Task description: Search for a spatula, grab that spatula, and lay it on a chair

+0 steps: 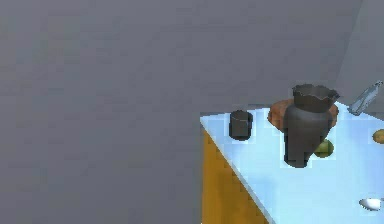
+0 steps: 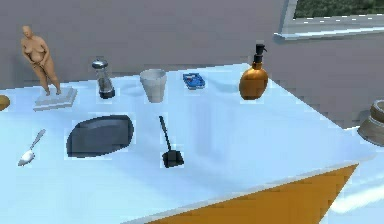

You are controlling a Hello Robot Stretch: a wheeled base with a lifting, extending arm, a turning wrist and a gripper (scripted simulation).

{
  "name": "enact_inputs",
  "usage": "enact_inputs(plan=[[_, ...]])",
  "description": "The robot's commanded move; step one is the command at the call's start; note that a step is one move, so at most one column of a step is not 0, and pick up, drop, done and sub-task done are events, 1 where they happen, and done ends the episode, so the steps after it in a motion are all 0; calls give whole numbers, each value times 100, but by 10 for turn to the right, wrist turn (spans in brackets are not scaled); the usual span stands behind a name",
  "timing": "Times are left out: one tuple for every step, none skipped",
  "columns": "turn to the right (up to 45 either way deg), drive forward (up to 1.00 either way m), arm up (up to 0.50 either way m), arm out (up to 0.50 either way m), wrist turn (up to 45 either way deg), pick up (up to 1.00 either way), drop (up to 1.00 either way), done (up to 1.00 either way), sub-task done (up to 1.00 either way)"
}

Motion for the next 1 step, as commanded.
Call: enact_inputs(plan=[[0, 0, 50, 0, 0, 0, 0, 0, 0]])
